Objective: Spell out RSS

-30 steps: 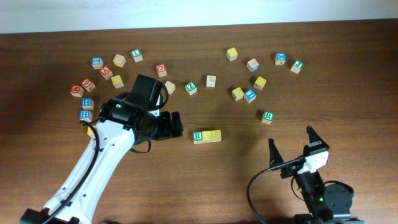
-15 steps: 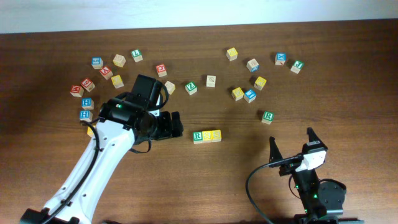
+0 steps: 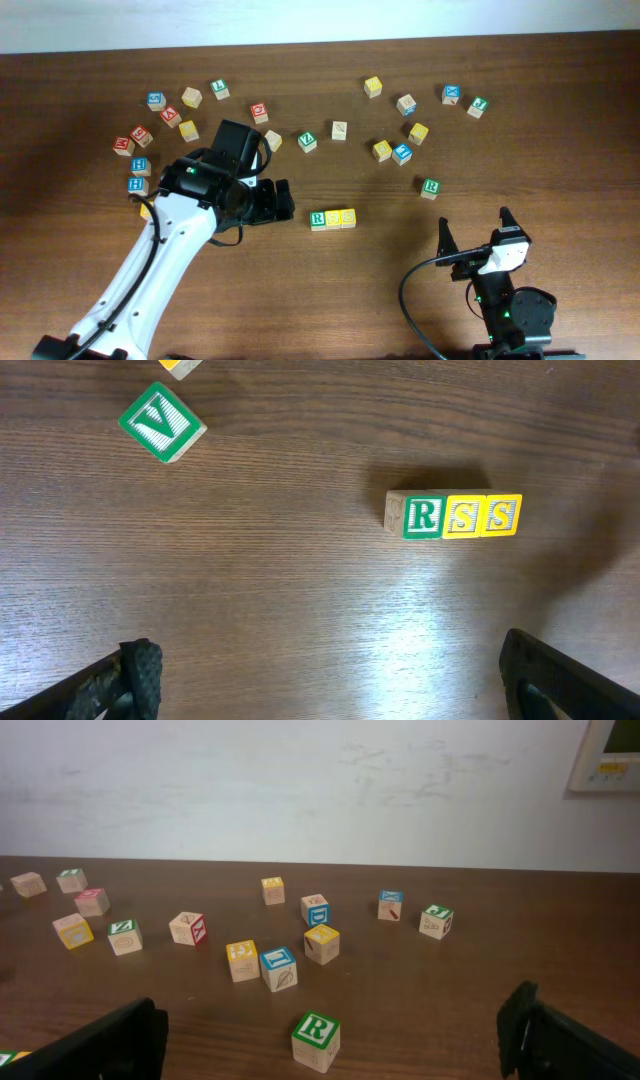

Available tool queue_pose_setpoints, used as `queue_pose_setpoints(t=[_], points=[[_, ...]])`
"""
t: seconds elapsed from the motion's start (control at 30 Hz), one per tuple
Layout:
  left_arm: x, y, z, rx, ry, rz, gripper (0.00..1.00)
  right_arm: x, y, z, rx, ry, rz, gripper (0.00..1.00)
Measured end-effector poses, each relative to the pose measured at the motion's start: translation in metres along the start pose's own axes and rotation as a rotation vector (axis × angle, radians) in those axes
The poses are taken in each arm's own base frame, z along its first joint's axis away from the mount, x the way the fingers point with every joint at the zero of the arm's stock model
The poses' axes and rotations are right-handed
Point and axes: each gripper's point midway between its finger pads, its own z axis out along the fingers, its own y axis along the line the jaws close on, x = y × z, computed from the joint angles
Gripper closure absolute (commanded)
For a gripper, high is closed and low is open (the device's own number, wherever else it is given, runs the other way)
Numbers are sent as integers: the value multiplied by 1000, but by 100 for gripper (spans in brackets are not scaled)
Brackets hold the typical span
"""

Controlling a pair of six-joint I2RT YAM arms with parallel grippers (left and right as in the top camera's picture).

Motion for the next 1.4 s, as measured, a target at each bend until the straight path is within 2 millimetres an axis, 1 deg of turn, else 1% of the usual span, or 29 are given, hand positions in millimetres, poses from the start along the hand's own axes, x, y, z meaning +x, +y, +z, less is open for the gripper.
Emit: queue_pose_setpoints(t=[0.53, 0.8, 1.4], points=[[0, 0, 0, 0, 0, 0, 1, 0, -3, 0, 20, 2, -29, 2], [0, 0, 0, 0, 0, 0, 1, 1, -7, 0, 42, 3, 2, 2], [0, 0, 0, 0, 0, 0, 1, 1, -7, 0, 41, 3, 4, 2]])
